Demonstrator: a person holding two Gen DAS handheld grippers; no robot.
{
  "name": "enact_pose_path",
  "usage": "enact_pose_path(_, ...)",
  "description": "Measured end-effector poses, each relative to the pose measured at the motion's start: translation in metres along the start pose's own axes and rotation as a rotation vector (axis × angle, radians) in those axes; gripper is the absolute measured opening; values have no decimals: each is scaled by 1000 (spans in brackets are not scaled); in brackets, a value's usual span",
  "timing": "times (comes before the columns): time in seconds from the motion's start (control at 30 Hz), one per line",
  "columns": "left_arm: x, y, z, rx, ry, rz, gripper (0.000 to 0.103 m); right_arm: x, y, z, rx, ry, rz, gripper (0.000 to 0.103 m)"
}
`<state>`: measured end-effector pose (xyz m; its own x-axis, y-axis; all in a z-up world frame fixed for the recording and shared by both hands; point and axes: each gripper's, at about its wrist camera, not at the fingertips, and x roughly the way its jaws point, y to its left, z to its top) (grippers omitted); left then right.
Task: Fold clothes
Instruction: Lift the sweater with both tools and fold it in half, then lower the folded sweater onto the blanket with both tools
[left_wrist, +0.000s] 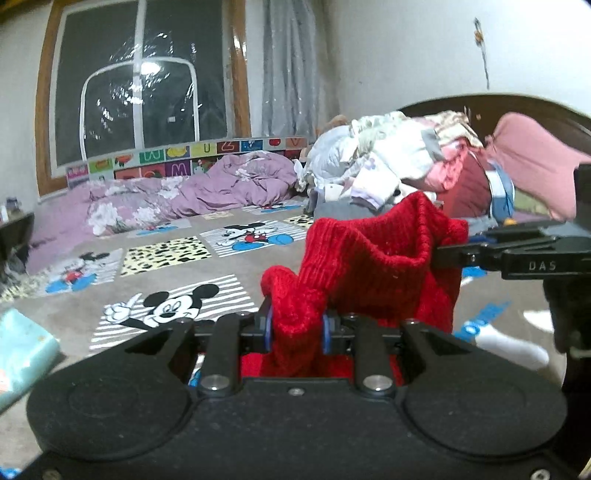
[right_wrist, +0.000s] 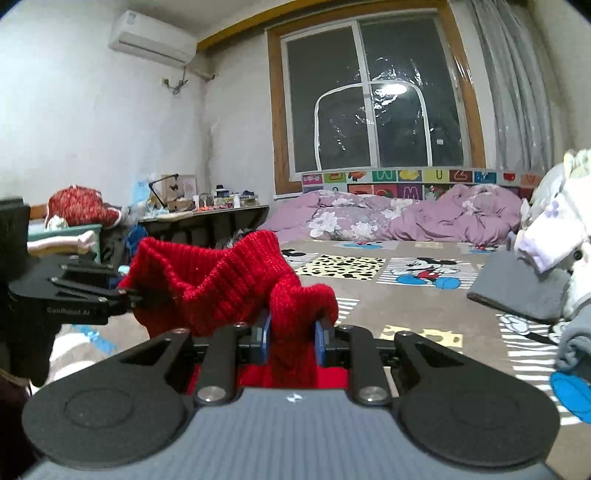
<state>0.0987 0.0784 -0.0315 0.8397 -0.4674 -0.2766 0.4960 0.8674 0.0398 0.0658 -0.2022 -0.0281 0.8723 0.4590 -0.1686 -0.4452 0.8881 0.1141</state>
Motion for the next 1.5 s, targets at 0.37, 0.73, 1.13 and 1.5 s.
enact_pose_path(0.37, 53, 62, -4, -312, -39, -124, 22, 57, -57, -3, 263, -12, 51, 24)
enact_pose_path(0.73, 94, 96, -27, -532, -17, -201, 21, 110, -111, -37, 556, 70, 122, 24)
enact_pose_path(1.13, 125, 119, -39, -683, 50, -204, 20, 151, -146, -62, 766, 130, 184, 24)
enact_pose_path(1.5, 139, 122, -55, -750, 123, -169, 20, 162, -155, -91, 870, 168, 160, 24)
